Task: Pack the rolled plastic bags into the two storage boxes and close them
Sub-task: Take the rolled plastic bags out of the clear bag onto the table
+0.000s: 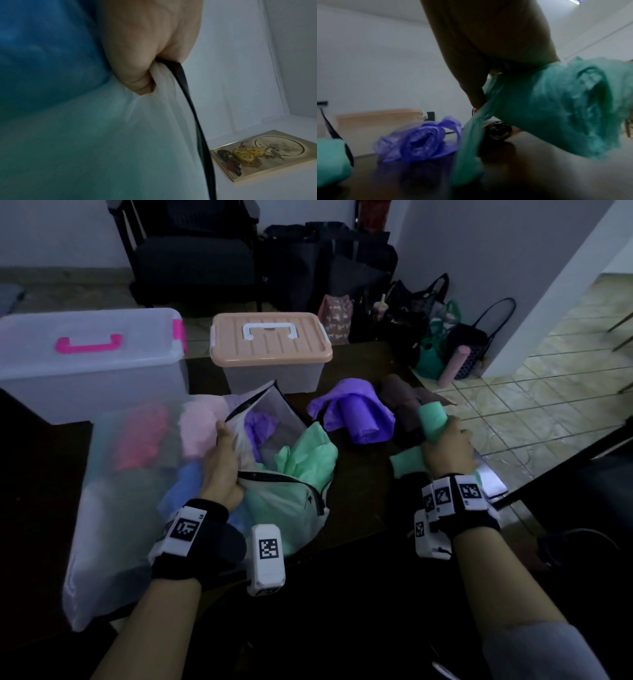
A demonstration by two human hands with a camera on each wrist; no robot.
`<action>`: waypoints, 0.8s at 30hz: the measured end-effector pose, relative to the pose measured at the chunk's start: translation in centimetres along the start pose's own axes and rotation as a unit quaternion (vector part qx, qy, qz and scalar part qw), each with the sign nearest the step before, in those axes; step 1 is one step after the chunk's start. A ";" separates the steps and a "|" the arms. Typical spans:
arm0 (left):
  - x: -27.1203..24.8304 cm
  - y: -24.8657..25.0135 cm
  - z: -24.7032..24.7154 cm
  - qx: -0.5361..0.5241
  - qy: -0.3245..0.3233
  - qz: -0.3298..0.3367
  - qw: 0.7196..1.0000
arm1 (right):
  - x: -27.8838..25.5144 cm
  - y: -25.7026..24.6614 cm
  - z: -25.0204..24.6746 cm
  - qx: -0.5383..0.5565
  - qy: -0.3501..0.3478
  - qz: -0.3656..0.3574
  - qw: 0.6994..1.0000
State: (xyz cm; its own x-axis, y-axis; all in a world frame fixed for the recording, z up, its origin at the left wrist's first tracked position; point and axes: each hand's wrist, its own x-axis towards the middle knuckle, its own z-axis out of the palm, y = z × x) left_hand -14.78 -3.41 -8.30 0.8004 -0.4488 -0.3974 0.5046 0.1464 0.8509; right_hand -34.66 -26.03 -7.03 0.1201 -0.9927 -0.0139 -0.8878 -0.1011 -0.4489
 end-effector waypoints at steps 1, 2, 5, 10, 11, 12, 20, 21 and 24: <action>-0.1 0.0 0.0 0.002 0.003 0.001 1.000 | 0.2 0.4 0.3 -0.029 -0.012 0.011 0.999; -0.1 0.0 0.0 0.001 0.005 0.002 1.000 | 0.3 0.8 0.7 -0.050 -0.021 0.020 0.998; 0.1 0.0 -0.1 -0.003 -0.002 -0.004 1.000 | 0.5 1.7 1.9 -0.106 -0.044 0.025 0.993; 0.4 -0.1 -0.3 -0.002 0.003 -0.014 1.000 | 1.0 1.5 2.7 -0.144 -0.037 0.034 0.988; 0.4 -0.1 -0.4 -0.003 0.001 -0.013 1.000 | 1.2 1.4 2.8 -0.146 -0.038 0.039 0.988; 0.4 -0.1 -0.3 -0.005 0.000 -0.013 1.000 | 1.3 1.3 2.9 -0.150 -0.042 0.042 0.987; 0.0 0.0 0.0 0.009 0.033 0.002 0.999 | 0.8 -1.0 0.5 -0.122 -0.105 0.028 0.987; -0.2 0.0 0.2 0.014 0.040 0.007 0.999 | 0.3 -1.7 0.1 -0.108 -0.087 0.011 0.990; -0.5 0.1 0.4 0.031 0.051 0.015 0.998 | -1.5 -4.8 -0.6 -0.018 0.000 -0.073 0.997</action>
State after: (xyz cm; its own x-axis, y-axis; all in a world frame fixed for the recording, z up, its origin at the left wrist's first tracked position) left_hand -15.30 -3.51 -7.90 0.8453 -0.3519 -0.4020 0.4616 0.1021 0.8812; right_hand -30.85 -24.14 -4.37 0.2487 -0.9673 0.0497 -0.8762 -0.2465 -0.4141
